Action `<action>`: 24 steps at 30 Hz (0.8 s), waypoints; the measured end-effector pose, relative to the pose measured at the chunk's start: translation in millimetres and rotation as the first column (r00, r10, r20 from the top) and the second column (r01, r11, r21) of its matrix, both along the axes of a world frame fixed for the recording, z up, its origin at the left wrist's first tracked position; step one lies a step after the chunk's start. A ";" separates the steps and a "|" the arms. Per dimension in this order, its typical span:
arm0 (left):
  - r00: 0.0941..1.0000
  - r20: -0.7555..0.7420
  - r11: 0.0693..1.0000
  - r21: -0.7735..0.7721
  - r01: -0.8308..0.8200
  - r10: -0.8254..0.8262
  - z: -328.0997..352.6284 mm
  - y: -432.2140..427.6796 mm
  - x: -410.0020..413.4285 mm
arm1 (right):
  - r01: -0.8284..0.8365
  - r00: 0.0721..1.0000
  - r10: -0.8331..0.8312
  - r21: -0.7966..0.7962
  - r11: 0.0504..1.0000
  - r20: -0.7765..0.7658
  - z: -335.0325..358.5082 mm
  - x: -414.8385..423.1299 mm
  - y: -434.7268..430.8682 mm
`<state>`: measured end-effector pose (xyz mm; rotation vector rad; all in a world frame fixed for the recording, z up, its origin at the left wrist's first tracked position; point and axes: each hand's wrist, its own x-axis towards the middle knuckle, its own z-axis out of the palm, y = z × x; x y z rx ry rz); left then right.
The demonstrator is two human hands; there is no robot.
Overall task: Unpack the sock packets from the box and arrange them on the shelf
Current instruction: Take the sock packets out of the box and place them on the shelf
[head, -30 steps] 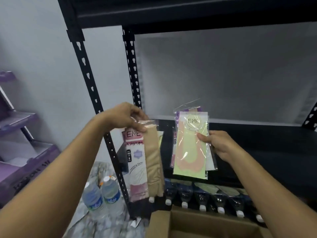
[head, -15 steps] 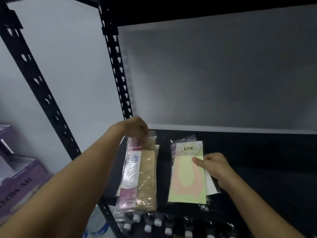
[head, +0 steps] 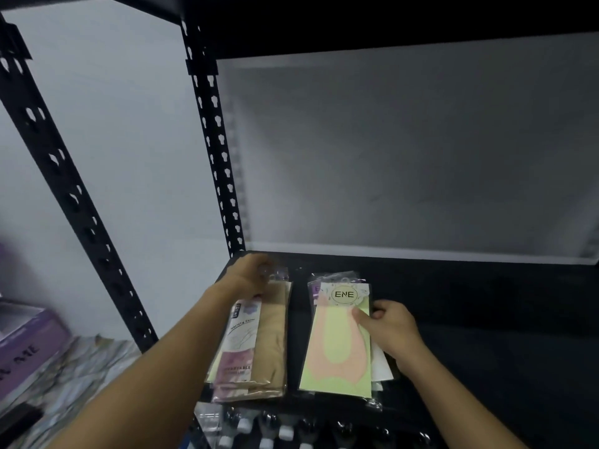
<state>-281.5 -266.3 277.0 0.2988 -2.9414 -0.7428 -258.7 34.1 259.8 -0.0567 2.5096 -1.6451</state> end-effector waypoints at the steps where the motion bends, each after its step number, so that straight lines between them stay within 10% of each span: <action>1: 0.999 -0.034 0.998 0.069 -0.010 0.012 2.0 2.5 4.1 | 0.010 1.000 -0.009 0.034 0.999 -0.014 3.1 1.2 1.6; 11: 0.947 -0.320 0.969 0.223 0.106 -0.030 27.6 97.4 114.5 | -0.088 0.919 0.124 0.111 0.990 -0.375 31.0 46.4 39.0; 24: 0.938 -0.343 0.814 0.555 0.171 0.038 -41.2 215.7 238.2 | -0.168 0.936 0.175 0.047 0.985 -0.304 -21.3 160.0 147.4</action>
